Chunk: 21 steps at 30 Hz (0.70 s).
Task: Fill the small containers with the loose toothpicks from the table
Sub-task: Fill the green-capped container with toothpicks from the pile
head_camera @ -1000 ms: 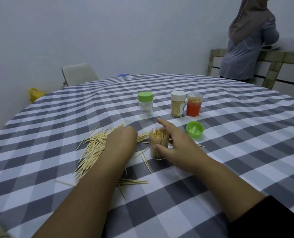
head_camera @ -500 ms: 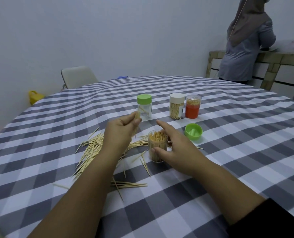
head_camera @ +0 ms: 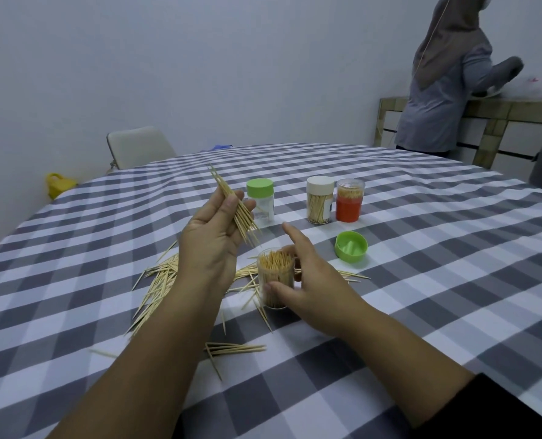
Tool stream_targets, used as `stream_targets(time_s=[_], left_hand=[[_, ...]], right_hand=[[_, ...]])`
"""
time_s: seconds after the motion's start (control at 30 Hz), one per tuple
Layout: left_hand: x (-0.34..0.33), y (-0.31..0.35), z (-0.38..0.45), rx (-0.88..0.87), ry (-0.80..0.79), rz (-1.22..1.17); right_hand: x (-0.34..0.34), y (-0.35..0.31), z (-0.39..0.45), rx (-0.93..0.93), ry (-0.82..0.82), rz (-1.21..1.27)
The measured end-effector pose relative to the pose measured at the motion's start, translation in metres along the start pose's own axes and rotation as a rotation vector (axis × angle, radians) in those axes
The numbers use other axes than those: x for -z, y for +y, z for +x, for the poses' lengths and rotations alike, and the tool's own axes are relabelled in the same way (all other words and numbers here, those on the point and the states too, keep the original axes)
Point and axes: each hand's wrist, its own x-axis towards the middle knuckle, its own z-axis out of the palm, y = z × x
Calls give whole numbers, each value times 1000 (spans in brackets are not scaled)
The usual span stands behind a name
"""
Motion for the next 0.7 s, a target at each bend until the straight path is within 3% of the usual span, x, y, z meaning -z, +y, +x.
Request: stream_targets(time_s=[0.7], left_hand=[[0,-37,-16,178,-200,464]], right_hand=[[8,2,1,-11,80,102]])
